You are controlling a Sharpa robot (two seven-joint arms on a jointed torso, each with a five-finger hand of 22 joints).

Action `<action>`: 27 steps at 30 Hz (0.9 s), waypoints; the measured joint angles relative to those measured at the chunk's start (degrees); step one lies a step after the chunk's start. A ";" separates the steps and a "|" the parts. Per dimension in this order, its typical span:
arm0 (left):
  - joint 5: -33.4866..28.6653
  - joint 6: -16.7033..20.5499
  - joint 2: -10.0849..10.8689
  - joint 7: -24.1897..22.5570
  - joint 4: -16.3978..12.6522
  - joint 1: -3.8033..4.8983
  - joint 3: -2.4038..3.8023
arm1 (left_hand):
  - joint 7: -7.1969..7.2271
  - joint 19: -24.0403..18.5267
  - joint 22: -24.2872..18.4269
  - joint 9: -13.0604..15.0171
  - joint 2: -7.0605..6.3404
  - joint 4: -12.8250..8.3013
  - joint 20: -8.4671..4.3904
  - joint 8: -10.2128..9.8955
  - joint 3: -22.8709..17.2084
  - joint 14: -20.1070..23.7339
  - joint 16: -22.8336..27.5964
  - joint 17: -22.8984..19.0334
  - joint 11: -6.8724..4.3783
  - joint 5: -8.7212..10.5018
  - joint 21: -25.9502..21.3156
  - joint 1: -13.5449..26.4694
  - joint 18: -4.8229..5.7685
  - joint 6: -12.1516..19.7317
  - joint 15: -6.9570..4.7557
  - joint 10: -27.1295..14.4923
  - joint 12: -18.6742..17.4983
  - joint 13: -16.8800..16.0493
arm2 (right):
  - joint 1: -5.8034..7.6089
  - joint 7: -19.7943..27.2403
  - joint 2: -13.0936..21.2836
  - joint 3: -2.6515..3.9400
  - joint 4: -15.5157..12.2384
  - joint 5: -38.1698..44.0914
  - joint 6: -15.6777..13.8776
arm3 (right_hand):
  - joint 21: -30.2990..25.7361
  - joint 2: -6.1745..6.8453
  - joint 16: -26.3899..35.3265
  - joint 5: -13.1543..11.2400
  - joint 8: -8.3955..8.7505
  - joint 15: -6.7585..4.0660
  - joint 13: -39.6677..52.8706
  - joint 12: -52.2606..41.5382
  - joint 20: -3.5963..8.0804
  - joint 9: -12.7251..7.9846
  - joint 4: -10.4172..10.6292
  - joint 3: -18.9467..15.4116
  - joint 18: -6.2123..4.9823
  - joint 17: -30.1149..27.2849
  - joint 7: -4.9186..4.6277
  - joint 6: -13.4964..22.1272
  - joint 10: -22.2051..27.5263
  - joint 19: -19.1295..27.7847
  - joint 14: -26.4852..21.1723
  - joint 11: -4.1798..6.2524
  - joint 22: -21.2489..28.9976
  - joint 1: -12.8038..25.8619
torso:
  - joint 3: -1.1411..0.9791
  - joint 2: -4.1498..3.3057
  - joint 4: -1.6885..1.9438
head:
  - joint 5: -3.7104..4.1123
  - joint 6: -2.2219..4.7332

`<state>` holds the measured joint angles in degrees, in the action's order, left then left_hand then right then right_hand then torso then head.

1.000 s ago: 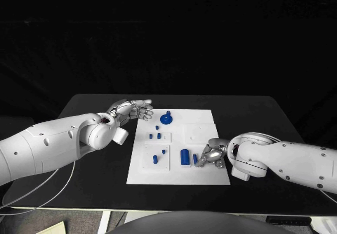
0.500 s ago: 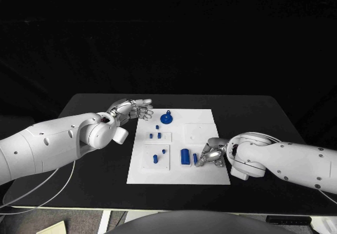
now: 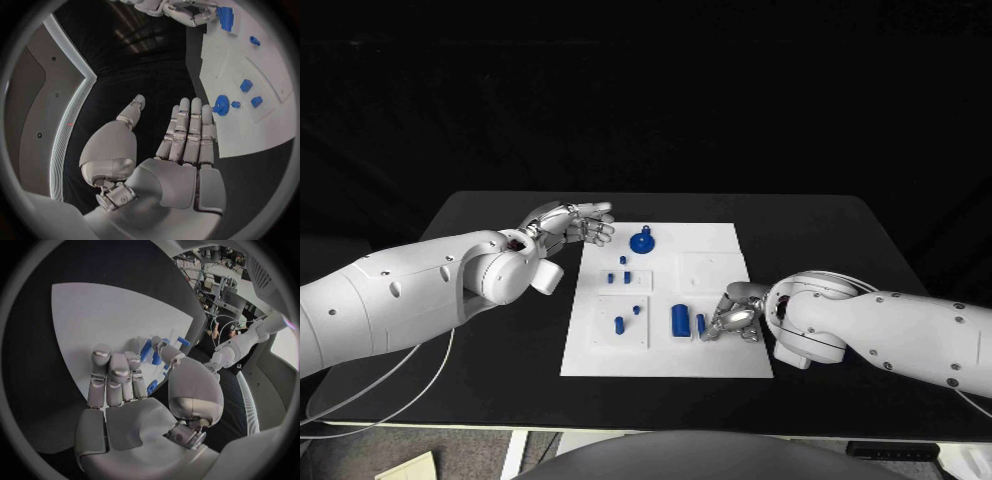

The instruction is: Assemble the parts on the task board

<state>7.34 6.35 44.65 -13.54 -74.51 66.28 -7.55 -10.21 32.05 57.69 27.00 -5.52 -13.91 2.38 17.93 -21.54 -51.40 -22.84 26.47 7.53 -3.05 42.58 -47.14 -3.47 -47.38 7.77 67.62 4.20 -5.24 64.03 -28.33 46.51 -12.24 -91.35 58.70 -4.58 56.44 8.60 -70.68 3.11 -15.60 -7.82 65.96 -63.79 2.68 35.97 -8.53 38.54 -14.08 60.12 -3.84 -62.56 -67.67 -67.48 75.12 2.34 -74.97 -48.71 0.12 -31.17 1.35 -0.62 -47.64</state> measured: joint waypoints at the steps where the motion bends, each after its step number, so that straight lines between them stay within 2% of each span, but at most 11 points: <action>1: 0.00 0.00 -0.01 0.00 0.00 0.00 0.00 | 0.00 0.00 0.00 0.00 0.00 0.00 0.00 0.00 0.00 0.00 0.00 0.00 0.00 0.00 0.00 0.00 0.01 0.00 0.00 0.00 0.00 0.00 | 0.00 -0.03 -0.02 0.00 0.02 0.01 0.04 | 0.00 0.00 0.00 0.00 -0.03 0.00 0.00 0.00 -0.02 0.03 -0.10 0.10 0.00 0.00 0.00 0.00 0.00 0.02 0.00 0.00 0.00 0.00 | 0.01 0.00 0.00 | 0.00 -0.02; 7: 0.01 -0.02 -0.03 0.02 0.00 0.00 0.00 | 0.00 0.00 0.00 0.00 0.00 0.00 0.00 0.00 0.00 0.00 0.00 -0.01 0.00 0.00 0.00 0.00 0.07 0.00 0.00 0.00 0.00 0.04 | 0.05 -0.13 -0.27 0.07 0.29 0.02 0.32 | 0.00 -0.67 0.00 0.00 -0.02 0.02 0.07 0.00 -0.03 -0.07 -2.06 1.09 0.00 0.00 0.01 0.00 0.00 0.02 0.02 0.00 0.00 -1.04 | 0.03 0.01 0.00 | 0.04 -0.14; 20: 0.05 -0.03 0.02 0.12 -0.02 0.00 0.00 | 0.00 0.00 -0.01 0.00 0.00 0.00 0.00 0.00 0.00 0.00 0.00 0.05 0.00 0.00 0.00 0.00 0.13 0.00 0.00 0.00 0.00 0.05 | -0.19 -0.15 -0.85 0.20 0.86 -0.33 0.37 | 0.00 -1.32 0.00 0.00 -0.20 0.10 0.07 0.00 -0.12 -0.02 -2.08 1.08 -0.01 0.00 0.08 -0.07 0.00 -0.07 0.10 0.00 0.00 -0.68 | 0.03 0.02 0.02 | 0.09 -0.29; 27: 0.08 -0.04 0.02 0.17 0.00 0.00 0.00 | 0.00 0.00 0.03 0.00 0.00 0.00 0.00 0.00 0.00 0.00 0.00 0.05 0.00 0.00 0.00 0.00 -0.48 0.00 0.00 0.00 0.00 0.04 | -0.19 -0.16 -0.90 0.21 0.99 -0.47 0.42 | 0.00 -1.52 0.00 -0.01 0.09 0.18 0.06 0.00 -0.12 -0.12 -2.09 1.07 -0.01 0.00 -0.03 -0.37 -0.01 -0.07 0.18 0.01 0.00 -0.47 | 0.01 0.02 0.01 | 0.00 -0.36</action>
<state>7.42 6.31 44.67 -13.37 -74.51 66.28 -7.55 -10.21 32.05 57.72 27.00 -5.52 -13.91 2.38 17.93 -21.54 -51.40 -22.85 26.52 7.53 -3.05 42.58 -47.14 -3.96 -47.38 7.77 67.62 4.20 -5.20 63.84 -28.49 45.60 -12.03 -90.36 58.22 -4.16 56.44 7.07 -70.68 3.10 -15.51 -7.64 66.02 -63.79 2.56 35.84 -10.62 39.61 -14.09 60.12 -3.87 -62.93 -67.67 -67.55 75.30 2.35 -74.97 -49.18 0.13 -31.15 1.36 -0.62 -48.00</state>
